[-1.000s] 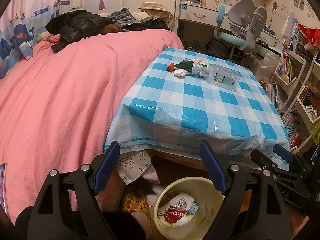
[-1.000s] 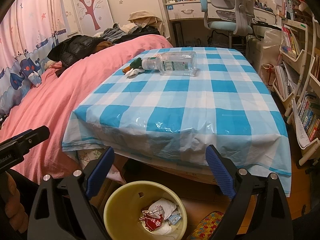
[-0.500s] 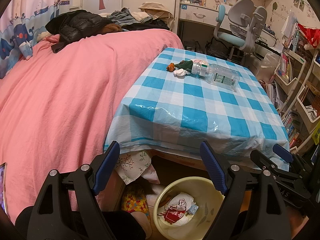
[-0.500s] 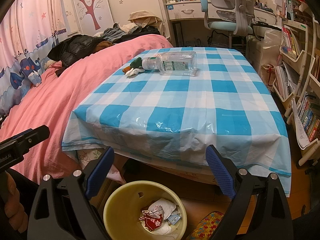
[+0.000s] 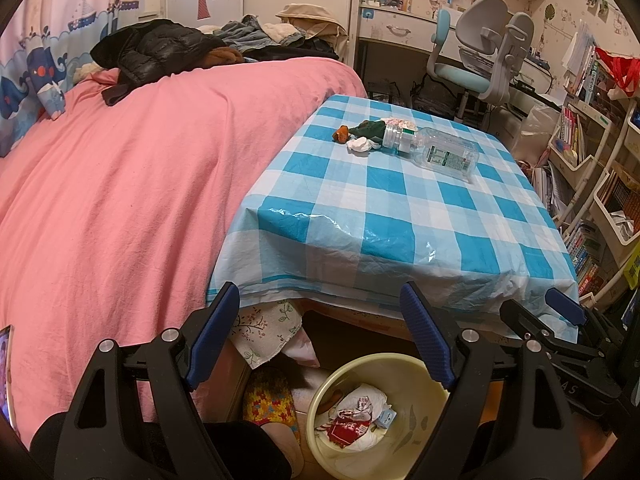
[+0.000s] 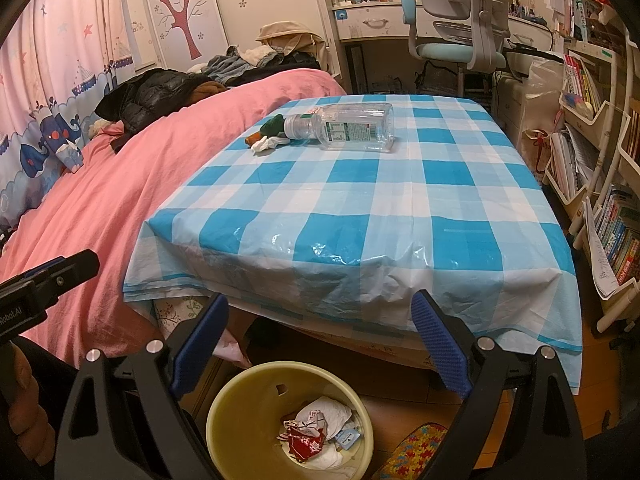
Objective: Collect trash
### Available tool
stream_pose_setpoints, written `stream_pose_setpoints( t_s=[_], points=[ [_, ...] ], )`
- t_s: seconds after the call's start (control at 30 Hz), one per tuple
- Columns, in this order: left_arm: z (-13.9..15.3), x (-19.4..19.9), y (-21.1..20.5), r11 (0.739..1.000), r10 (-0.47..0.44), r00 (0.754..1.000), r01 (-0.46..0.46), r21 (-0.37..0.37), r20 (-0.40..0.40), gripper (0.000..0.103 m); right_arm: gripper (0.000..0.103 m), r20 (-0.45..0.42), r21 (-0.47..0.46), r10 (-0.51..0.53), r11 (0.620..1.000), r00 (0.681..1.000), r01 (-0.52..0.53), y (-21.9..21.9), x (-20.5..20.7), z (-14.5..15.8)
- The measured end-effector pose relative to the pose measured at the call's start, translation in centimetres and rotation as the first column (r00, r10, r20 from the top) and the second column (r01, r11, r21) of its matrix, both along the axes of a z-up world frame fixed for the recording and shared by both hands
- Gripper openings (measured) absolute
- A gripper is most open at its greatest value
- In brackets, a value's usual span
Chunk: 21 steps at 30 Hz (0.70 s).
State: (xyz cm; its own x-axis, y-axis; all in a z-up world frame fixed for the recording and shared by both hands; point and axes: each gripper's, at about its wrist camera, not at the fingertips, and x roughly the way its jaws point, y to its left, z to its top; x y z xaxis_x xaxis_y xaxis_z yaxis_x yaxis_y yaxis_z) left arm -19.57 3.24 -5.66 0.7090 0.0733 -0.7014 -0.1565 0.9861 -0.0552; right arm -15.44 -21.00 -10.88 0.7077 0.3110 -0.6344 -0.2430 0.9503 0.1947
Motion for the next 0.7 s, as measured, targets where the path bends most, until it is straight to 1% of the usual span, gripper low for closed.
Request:
stream_pose_setpoints(
  t_s=[0.37,0.5,0.6,0.7],
  points=[
    [0.0,0.0,0.0,1.000,0.000,1.000,0.000,-0.002,0.001,0.079,0.089,0.002,-0.001,0.000,1.000,1.000,0.000,0.0,-0.1,0.0],
    [0.1,0.3,0.2,1.000,-0.005,1.000,0.005,-0.028,0.000,0.079,0.089,0.010,0.000,0.005,1.000,1.000,-0.005,-0.1,0.1,0.3],
    [0.2,0.8,0.5,0.999,-0.004,1.000,0.003,-0.051,-0.004,0.079,0.089,0.032,0.000,0.018,1.000,0.999,-0.018,0.2,0.3,1.2],
    [0.4,1.5,0.7,0.997,-0.010,1.000,0.009,-0.071,-0.011,0.079,0.091,0.053,0.004,0.029,1.000,0.998,-0.029,0.1,0.9,2.1]
  ],
)
